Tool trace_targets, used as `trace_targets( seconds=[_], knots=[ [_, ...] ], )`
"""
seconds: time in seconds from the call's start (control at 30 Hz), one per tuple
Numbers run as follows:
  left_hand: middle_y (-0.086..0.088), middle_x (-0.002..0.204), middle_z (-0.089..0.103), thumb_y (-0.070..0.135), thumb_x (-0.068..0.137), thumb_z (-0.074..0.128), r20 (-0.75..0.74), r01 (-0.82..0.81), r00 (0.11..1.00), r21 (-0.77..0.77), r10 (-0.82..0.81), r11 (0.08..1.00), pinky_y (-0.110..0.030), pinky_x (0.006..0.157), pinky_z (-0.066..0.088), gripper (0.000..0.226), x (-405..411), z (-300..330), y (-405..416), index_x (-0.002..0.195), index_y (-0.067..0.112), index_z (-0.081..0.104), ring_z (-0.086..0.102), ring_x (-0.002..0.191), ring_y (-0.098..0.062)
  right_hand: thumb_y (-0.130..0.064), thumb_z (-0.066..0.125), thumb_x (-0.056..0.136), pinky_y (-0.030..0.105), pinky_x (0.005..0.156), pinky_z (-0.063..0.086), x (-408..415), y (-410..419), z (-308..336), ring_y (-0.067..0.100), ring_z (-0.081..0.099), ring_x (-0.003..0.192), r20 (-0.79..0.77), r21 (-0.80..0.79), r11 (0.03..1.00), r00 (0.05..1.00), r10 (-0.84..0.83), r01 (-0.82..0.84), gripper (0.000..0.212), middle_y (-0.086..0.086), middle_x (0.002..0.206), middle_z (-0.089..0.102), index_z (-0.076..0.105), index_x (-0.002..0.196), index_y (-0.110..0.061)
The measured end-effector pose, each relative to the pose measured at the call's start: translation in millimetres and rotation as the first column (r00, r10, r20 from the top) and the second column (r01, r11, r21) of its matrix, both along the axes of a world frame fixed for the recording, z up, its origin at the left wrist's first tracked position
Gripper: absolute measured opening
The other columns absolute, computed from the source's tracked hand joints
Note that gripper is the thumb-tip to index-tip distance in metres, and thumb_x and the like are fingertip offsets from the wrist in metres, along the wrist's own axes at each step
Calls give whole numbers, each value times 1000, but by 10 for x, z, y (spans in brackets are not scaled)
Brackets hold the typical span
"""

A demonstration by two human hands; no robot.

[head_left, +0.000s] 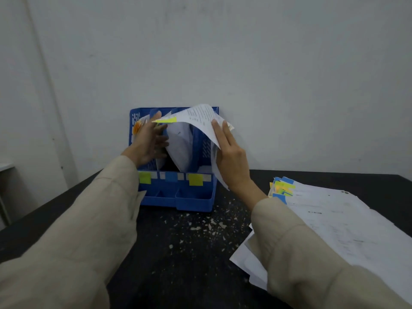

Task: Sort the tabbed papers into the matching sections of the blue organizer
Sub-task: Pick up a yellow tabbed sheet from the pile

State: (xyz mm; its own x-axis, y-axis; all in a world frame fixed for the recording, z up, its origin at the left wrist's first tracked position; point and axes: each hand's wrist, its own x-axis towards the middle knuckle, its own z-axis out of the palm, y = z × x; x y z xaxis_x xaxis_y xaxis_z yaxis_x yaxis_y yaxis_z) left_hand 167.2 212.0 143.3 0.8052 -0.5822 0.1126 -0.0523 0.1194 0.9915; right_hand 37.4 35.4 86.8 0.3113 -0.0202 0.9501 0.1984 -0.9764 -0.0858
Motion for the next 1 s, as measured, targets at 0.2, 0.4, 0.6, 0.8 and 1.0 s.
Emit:
trace_targets(
  seconds=[0.2, 0.4, 0.6, 0.8, 1.0],
  knots=[
    [-16, 109, 59, 60, 82, 48, -77, 52, 995, -175, -66, 983, -45, 83, 52, 66, -9, 80, 27, 129, 14, 53, 61, 97, -33, 22, 49, 75, 29, 46, 42, 185, 199, 3, 40, 63, 74, -2, 80, 996, 1000, 30, -30, 73, 25, 147, 33, 37, 142, -5],
    [-10, 105, 61, 36, 87, 42, -5, 102, 995, -131, -104, 986, -43, 83, 51, 39, -102, 252, -40, 115, 14, 60, 60, 96, -28, 25, 44, 71, 58, 106, 31, 506, 323, -130, 35, -6, 145, -79, 273, 961, 995, 57, -33, 105, 15, 158, -5, 3, 148, -34],
    [-11, 106, 65, 50, 90, 34, 30, 87, 996, -134, -84, 987, -45, 88, 47, 50, -221, 302, -211, 114, 17, 63, 59, 103, -28, 1, 61, 73, 68, 105, 15, 582, 290, -76, 38, 15, 143, -113, 166, 921, 934, -338, 353, 101, 16, 154, 23, 3, 147, -33],
    [-10, 132, 55, 76, 84, 18, 73, 157, 986, -96, -150, 983, -48, 103, 39, 81, -334, 293, -421, 127, 18, 56, 50, 123, -24, -11, 52, 82, 71, 105, 0, 672, 122, -14, 39, -4, 144, -213, 103, 853, 849, -483, 511, 90, 24, 155, 0, -5, 150, -24],
    [-9, 134, 54, 66, 91, 29, 219, 24, 974, 136, -54, 990, -45, 100, 45, 71, -407, 234, -640, 139, 17, 43, 55, 116, -20, -28, 46, 91, 72, 98, -15, 592, -54, -239, 38, -18, 140, -318, -49, 882, 830, -459, 469, 74, 21, 156, -9, 4, 152, -24]
  ],
)
